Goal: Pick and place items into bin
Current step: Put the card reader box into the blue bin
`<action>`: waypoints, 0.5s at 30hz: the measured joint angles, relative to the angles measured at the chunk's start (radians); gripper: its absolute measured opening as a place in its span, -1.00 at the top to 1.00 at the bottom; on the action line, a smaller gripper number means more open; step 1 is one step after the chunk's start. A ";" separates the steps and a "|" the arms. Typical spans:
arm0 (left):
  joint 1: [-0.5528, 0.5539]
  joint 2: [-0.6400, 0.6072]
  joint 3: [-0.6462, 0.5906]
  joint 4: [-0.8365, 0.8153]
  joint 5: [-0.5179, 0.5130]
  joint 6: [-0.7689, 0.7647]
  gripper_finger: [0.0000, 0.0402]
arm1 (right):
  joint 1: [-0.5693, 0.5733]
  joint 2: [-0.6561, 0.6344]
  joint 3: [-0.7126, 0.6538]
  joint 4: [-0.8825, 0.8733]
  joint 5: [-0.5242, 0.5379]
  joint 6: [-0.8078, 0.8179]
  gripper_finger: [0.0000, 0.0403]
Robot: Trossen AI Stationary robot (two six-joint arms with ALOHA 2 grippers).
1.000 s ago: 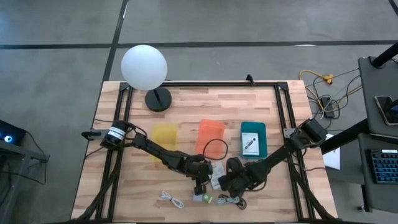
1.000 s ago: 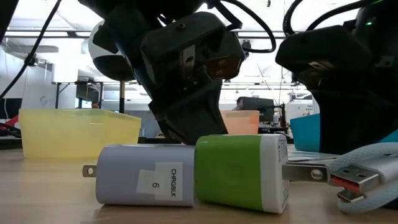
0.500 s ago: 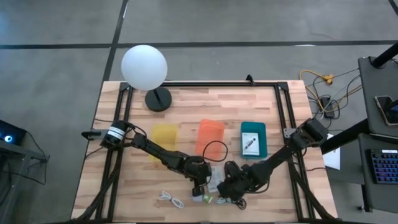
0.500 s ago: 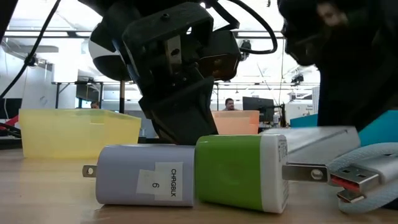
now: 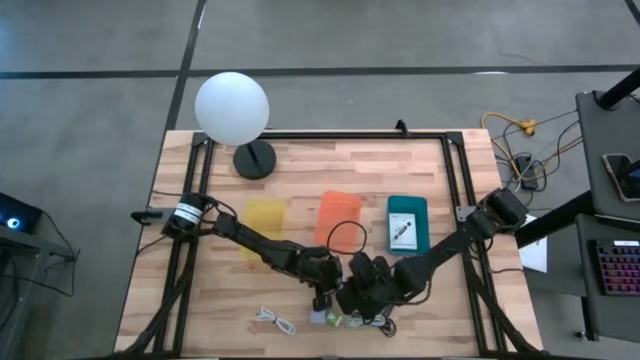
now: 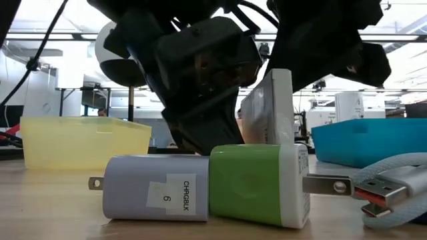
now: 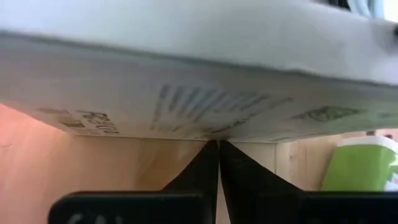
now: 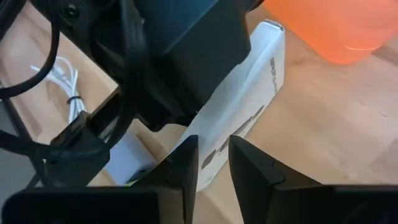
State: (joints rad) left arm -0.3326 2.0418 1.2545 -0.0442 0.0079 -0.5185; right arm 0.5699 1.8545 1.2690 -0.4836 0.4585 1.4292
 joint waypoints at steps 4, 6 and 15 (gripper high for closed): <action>-0.001 0.000 0.005 -0.004 0.006 0.001 1.00 | -0.010 0.000 -0.007 0.002 -0.002 0.007 0.62; -0.001 0.000 0.005 -0.005 0.009 0.001 1.00 | -0.010 0.000 -0.011 0.002 -0.002 0.008 0.62; -0.002 0.000 0.004 -0.004 0.014 0.001 1.00 | -0.009 0.002 0.010 0.018 -0.040 0.003 0.59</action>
State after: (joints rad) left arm -0.3347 2.0422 1.2583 -0.0483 0.0222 -0.5175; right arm 0.5610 1.8561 1.2791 -0.4657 0.4181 1.4323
